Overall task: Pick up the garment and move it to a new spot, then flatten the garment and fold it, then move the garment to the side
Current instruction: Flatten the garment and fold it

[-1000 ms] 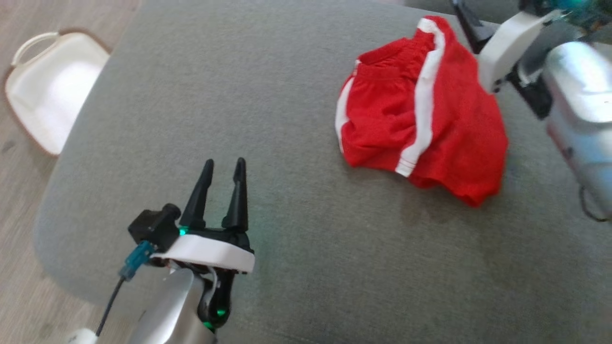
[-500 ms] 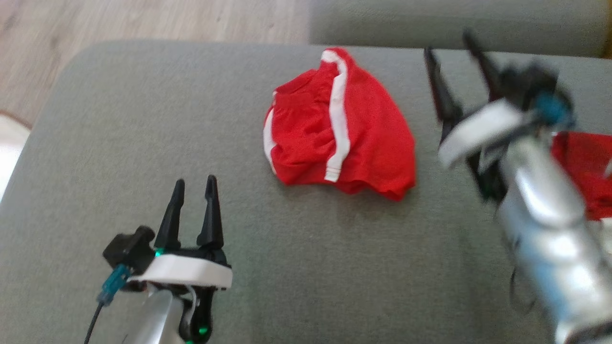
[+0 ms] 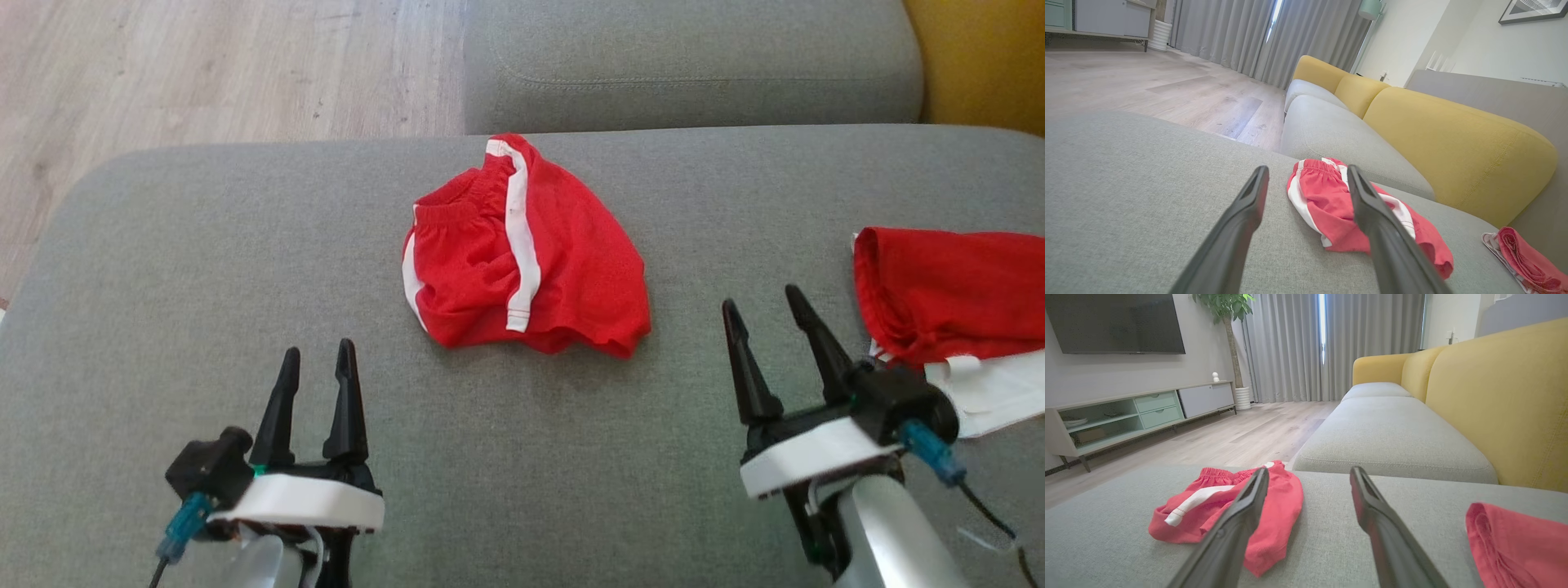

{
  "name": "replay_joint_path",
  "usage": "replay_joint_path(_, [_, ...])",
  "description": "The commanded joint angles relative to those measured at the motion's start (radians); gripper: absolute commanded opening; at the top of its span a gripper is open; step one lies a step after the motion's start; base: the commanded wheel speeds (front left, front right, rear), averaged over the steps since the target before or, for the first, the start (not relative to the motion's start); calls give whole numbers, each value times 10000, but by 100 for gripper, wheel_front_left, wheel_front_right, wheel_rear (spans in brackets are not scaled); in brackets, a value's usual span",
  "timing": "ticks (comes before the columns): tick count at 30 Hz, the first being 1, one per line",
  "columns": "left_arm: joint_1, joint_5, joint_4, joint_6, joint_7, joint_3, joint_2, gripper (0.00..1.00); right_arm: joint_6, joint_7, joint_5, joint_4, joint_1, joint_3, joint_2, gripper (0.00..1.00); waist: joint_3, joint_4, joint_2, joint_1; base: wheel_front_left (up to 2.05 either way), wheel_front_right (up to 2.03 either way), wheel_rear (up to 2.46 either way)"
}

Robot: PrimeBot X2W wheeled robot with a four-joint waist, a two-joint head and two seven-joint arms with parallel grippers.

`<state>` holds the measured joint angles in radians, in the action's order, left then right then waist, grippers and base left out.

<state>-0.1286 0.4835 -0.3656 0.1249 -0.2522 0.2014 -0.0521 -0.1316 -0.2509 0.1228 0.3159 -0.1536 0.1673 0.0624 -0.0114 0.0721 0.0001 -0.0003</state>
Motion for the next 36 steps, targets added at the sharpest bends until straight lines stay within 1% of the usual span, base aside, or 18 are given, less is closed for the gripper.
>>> replay_joint_path(1, [-204, -76, 373, 57, -95, -317, -110, 100, 9, -108, 49, -438, -221, 258, -117, 100, -4, 20, -1, 3, 0, 0, 0])
replay_joint_path(5, [-264, -88, 396, 57, -95, -215, -95, 100, 9, -108, -20, -583, -118, 312, -119, 100, -115, 172, -1, 3, 0, 0, 0])
replay_joint_path(9, [-483, -59, 431, 57, -95, -123, -84, 100, 9, -16, -264, -689, -398, 493, -120, 100, -475, 481, -1, 3, 0, 0, 0])
replay_joint_path(15, [-808, 51, 328, 57, -95, 74, -61, 100, 9, 508, -627, -433, -1128, 1305, -121, 100, -1110, 1085, -1, 3, 0, 0, 0])
replay_joint_path(19, [-992, 117, 247, 57, -95, 248, -46, 100, 9, 819, -762, 241, -1723, 2015, -121, 100, -1423, 1499, -1, 3, 0, 0, 0])
replay_joint_path(23, [-1144, 179, 164, 57, -95, 374, -33, 100, 9, 1061, -648, 1185, -2270, 2522, -121, 100, -1591, 1888, -1, 3, 0, 0, 0])
replay_joint_path(28, [-1284, 250, 106, 58, -95, 508, -17, 100, 9, 1178, -279, 2256, -2835, 2777, -121, 100, -1722, 2292, -1, 3, 0, 0, 0])
replay_joint_path(32, [-1307, 273, 73, 58, -95, 527, -9, 100, 9, 1060, 15, 2931, -3239, 2786, -121, 100, -1762, 2442, -1, 3, 0, 0, 0])
replay_joint_path(33, [-1306, 276, 69, 58, -95, 524, -8, 100, 9, 1050, 58, 3100, -3324, 2807, -121, 80, -1766, 2460, -1, 3, 0, 0, 0])
replay_joint_path(34, [-1302, 276, 65, 58, -95, 517, -6, 100, 9, 1007, 106, 3236, -3401, 2823, -121, 7, -1766, 2468, -1, 3, 0, 0, 0])
replay_joint_path(35, [-1302, 276, 65, 58, -95, 517, -6, 100, 9, 1007, 106, 3236, -3401, 2823, -121, 7, -1766, 2468, -1, 3, 0, 0, 0])
replay_joint_path(36, [-1296, 275, 61, 58, -95, 507, -5, 100, 9, 949, 132, 3356, -3475, 2829, -121, 0, -1762, 2465, -1, 3, 0, 0, 0])
